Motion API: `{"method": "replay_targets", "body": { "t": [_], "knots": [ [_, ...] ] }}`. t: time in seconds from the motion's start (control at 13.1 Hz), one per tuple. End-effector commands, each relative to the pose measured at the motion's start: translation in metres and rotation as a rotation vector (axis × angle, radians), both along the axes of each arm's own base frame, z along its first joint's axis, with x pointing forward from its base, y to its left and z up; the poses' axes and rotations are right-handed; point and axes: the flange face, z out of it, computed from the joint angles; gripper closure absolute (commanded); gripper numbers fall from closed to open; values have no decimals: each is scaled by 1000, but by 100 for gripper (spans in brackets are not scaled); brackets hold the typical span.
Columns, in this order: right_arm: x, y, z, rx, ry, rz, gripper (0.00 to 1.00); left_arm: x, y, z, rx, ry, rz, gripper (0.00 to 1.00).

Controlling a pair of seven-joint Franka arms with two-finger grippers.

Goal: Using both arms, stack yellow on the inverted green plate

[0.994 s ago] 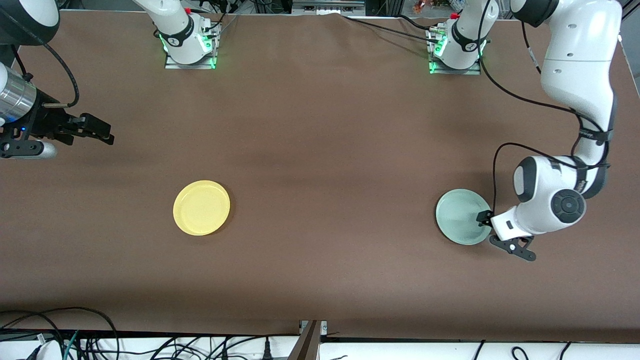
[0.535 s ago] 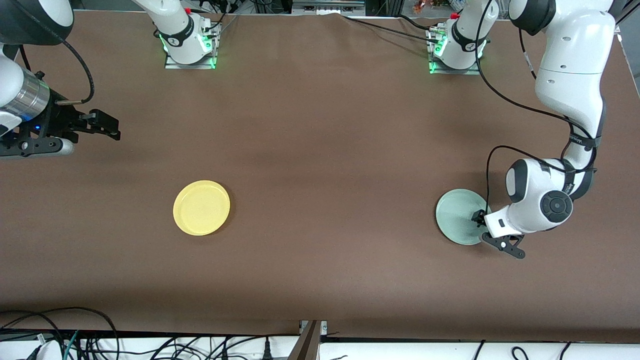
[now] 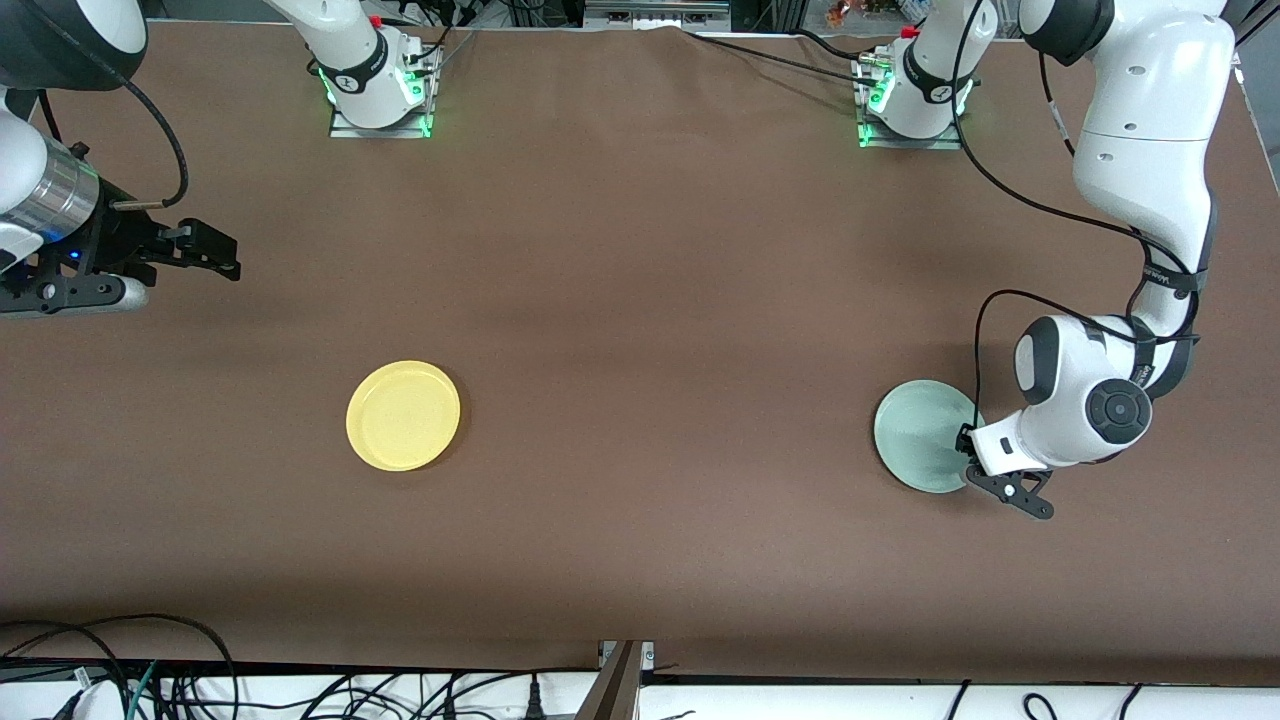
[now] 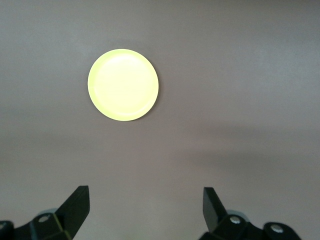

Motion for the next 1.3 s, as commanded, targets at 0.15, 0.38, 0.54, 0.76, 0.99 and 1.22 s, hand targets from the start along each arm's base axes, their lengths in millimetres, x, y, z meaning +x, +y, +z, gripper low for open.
{"method": "replay_targets", "body": {
  "t": [0.15, 0.38, 0.54, 0.76, 0.99, 1.22],
  "knots": [
    [4, -6, 1, -10, -24, -4, 0, 5, -7, 38, -3, -1, -17, 100],
    [5, -2, 5, -14, -34, 6, 0, 20, -27, 86, 19, 72, -43, 100],
    [6, -4, 1, -6, -24, 0, 0, 28, -59, 123, 110, 101, -103, 100],
    [6, -4, 2, -4, -24, -5, 0, 25, -120, 154, 288, 115, -140, 100],
    [6, -10, 0, -4, -19, -15, 0, 10, -192, 171, 508, 62, -176, 100],
    [8, -10, -10, -10, 3, -12, 0, -21, -273, 178, 772, -31, -205, 100]
  ]
}}
